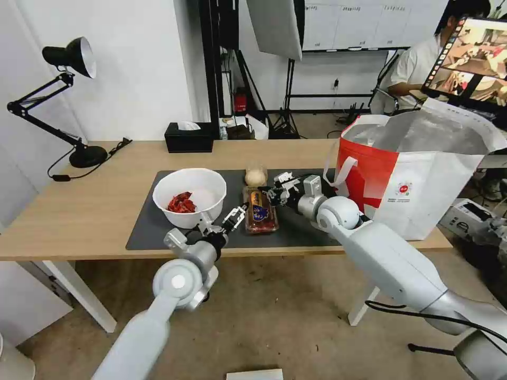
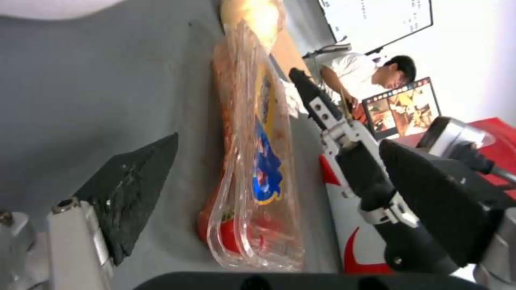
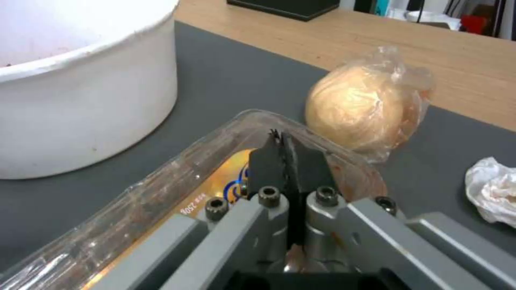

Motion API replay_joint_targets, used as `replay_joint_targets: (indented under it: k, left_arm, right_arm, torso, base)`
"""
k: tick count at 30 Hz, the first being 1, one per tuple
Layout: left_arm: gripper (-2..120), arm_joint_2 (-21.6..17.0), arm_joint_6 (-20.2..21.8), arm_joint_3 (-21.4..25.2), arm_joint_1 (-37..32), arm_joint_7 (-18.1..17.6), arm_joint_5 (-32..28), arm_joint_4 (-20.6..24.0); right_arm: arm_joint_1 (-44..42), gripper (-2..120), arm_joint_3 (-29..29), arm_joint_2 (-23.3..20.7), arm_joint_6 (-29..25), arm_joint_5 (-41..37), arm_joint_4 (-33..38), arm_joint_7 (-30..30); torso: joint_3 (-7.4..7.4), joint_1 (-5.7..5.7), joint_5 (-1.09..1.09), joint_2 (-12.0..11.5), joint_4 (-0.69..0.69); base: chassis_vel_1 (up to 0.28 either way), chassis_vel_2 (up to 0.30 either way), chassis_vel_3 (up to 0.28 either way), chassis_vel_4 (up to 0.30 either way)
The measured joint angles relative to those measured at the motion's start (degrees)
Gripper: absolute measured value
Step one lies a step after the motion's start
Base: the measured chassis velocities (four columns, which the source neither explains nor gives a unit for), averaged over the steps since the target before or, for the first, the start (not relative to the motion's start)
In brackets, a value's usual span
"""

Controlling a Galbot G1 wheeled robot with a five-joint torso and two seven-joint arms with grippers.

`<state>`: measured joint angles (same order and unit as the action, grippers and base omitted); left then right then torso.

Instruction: Pick up the trash from the table and place it into the takeout bag.

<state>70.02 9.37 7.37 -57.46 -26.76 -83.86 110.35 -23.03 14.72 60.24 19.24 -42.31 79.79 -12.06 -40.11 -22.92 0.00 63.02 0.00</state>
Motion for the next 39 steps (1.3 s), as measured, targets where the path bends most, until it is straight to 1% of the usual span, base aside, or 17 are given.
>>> replay_joint_targets:
  k: [9,26,39]
  left_arm:
    - [100,0.95,-0.08,-1.80,1.72,-1.55,1.11,-1.97]
    - [100,1.30,-0.10,-3.60,4.58,-1.97,0.63,-4.77]
    - [100,2.46,-0.24,-4.92,7.02,-2.53,-0.13,-7.43]
  right_arm:
    - [-0.33,0,-0.27,-0.16,0.03,-0.03,0.20,0.05]
    - [-0.49,0,-0.27,-0.09,0.03,-0.09,0.13,0.14]
    - [-0.54,0,-0.58,-0.05,0.03,-0.20,-0.19,0.14]
  torso:
    - [0.00,0.00,0.00,0.00,0.00]
    - [0.00,0.00,0.00,0.00,0.00]
    - [0.00,0.00,0.00,0.00,0.00]
  base:
    - [0.000,0.000,0.000,0.000]
    - [0.000,0.000,0.000,0.000]
    - [0.000,0.000,0.000,0.000]
